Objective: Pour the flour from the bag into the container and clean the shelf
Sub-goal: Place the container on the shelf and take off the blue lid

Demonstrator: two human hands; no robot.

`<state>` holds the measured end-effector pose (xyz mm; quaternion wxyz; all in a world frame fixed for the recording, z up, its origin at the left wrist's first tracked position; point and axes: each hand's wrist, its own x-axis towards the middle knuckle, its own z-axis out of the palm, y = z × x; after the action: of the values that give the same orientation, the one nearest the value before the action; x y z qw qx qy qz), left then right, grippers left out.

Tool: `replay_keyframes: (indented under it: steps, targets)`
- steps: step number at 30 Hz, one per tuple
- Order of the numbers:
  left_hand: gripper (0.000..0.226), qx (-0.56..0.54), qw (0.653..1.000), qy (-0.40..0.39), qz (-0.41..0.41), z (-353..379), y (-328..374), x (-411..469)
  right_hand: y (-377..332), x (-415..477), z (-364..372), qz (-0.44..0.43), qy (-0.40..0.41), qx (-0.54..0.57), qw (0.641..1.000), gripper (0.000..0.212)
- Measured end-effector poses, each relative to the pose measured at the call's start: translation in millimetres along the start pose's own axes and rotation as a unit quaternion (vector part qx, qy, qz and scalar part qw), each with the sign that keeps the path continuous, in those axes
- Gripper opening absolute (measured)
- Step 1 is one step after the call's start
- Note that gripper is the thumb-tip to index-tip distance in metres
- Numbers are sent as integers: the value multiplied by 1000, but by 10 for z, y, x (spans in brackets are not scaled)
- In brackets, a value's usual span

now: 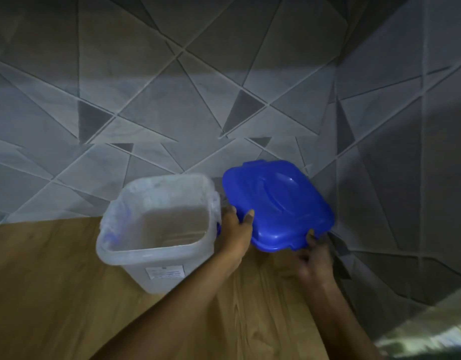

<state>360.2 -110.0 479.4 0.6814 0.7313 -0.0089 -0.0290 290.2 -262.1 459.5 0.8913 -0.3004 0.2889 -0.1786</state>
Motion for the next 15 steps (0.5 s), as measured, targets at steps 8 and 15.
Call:
replay_keyframes:
  steps: [8, 15]
  targets:
    - [64, 65, 996, -5, -61, 69, -742, -171, 327, 113, -376, 102, 26, -118, 987, 14]
    - [91, 92, 989, -42, -105, -3, -1184, -264, 566, 227, -638, 165, 50, -200, 965, 41]
